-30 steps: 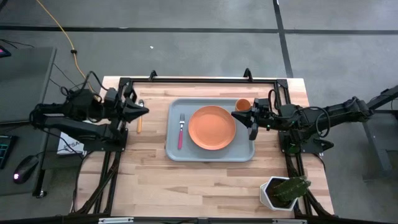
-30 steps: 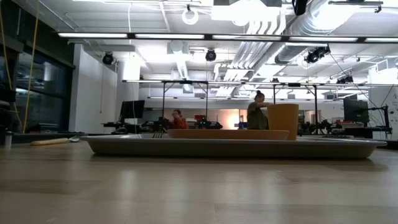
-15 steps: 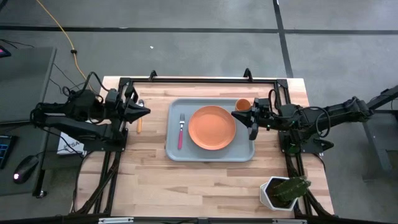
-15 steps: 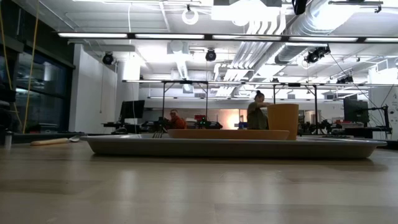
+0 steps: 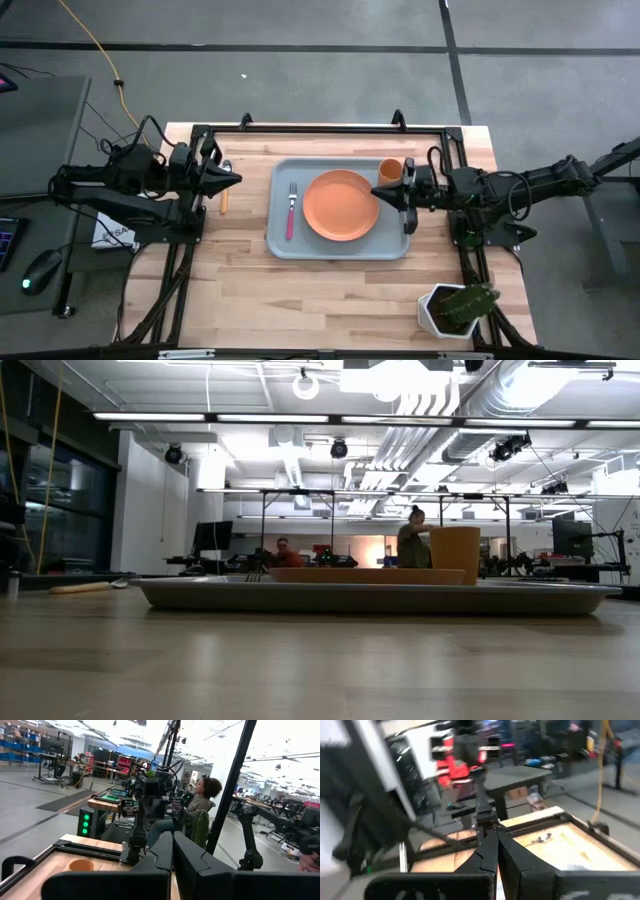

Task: Pick and place plate/cup/fork/spoon on tray
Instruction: Put the yellow spoon on the gray tray to the left of the pink fork

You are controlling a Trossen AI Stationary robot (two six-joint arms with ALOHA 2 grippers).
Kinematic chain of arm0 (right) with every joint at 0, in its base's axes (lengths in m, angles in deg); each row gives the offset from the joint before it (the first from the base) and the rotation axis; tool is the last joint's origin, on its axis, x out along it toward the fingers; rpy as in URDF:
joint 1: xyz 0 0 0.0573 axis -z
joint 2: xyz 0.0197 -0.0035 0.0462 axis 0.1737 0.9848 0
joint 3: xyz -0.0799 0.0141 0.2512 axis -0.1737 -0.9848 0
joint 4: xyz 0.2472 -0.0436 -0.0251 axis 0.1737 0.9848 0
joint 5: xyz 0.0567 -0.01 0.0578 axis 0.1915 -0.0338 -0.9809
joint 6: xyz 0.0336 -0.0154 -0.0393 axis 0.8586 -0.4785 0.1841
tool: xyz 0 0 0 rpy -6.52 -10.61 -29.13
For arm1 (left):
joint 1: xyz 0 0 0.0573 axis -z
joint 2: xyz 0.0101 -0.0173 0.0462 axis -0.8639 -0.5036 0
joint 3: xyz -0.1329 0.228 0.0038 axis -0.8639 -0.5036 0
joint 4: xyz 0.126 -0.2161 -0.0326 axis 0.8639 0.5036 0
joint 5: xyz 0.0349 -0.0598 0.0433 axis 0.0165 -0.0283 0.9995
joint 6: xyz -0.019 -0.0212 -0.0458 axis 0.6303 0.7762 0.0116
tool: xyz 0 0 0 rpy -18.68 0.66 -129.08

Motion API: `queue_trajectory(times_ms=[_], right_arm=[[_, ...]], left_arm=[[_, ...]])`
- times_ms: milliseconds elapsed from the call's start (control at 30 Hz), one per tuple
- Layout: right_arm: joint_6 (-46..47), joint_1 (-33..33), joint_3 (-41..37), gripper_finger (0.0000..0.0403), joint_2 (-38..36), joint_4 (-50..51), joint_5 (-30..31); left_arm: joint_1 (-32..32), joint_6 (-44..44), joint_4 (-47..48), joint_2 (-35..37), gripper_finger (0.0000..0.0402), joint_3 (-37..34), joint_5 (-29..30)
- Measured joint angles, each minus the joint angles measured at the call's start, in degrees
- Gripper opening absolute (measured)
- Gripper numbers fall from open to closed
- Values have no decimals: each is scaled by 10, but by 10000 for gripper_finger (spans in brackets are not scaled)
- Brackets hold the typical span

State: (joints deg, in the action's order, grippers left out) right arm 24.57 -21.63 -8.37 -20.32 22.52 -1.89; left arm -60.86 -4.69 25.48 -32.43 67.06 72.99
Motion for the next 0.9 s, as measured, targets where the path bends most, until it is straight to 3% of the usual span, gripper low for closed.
queue_trajectory(times_ms=[167, 600, 900], right_arm=[[-94, 0, 0, 0, 0, 0, -24], [-80, 0, 0, 0, 0, 0, -21], [-69, 0, 0, 0, 0, 0, -21]], left_arm=[[0, 0, 0, 0, 0, 0, 0], [0, -15, 0, 0, 2, 0, 9], [0, -35, 0, 0, 75, 0, 50]])
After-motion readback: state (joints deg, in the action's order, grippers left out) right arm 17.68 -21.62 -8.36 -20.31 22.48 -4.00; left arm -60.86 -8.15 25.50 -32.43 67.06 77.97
